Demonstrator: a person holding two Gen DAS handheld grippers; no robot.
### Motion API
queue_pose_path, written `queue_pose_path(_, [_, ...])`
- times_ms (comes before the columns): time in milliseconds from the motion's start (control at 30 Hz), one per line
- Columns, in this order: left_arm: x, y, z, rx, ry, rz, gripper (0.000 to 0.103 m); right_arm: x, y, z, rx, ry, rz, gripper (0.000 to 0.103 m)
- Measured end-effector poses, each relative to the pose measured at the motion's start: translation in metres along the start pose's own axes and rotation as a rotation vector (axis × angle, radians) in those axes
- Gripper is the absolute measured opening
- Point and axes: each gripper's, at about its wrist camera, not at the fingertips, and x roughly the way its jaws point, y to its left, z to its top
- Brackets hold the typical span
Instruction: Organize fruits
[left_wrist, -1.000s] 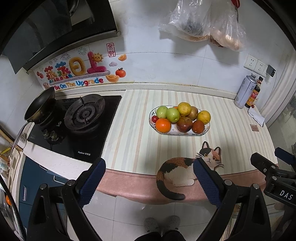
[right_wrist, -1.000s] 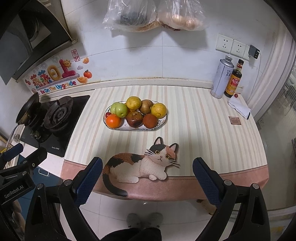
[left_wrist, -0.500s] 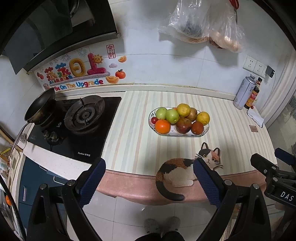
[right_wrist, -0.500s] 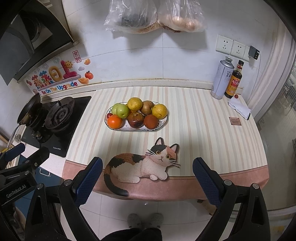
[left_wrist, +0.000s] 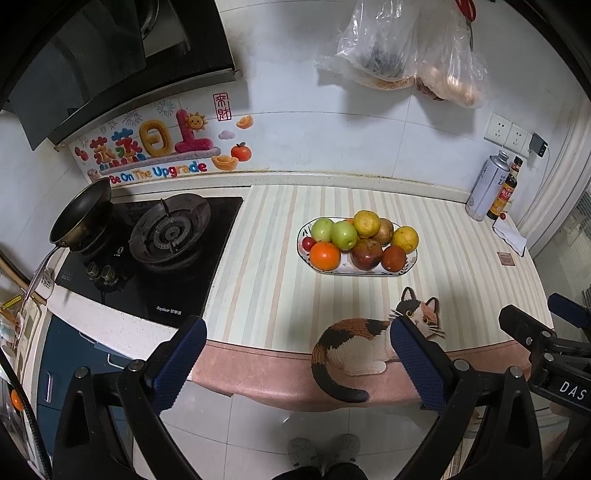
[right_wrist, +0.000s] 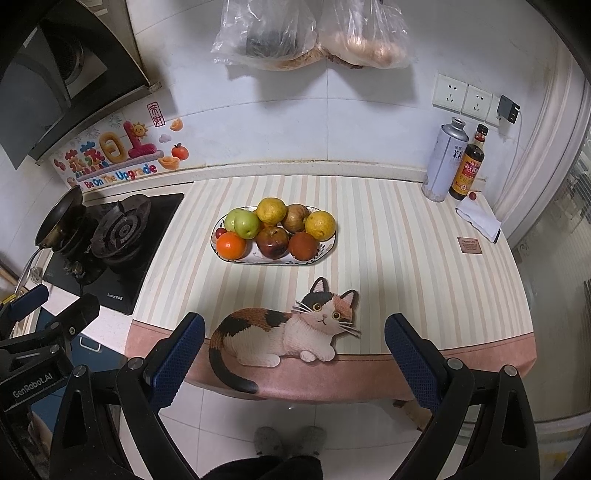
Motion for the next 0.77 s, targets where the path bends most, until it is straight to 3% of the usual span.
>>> queue_pose_path(767, [-0.0046, -0.0021, -0.001, 0.002, -0.017, 0.002, 0.102, 0.0, 0.0005, 0.0034, -0.003, 0.002, 0.005, 0.1])
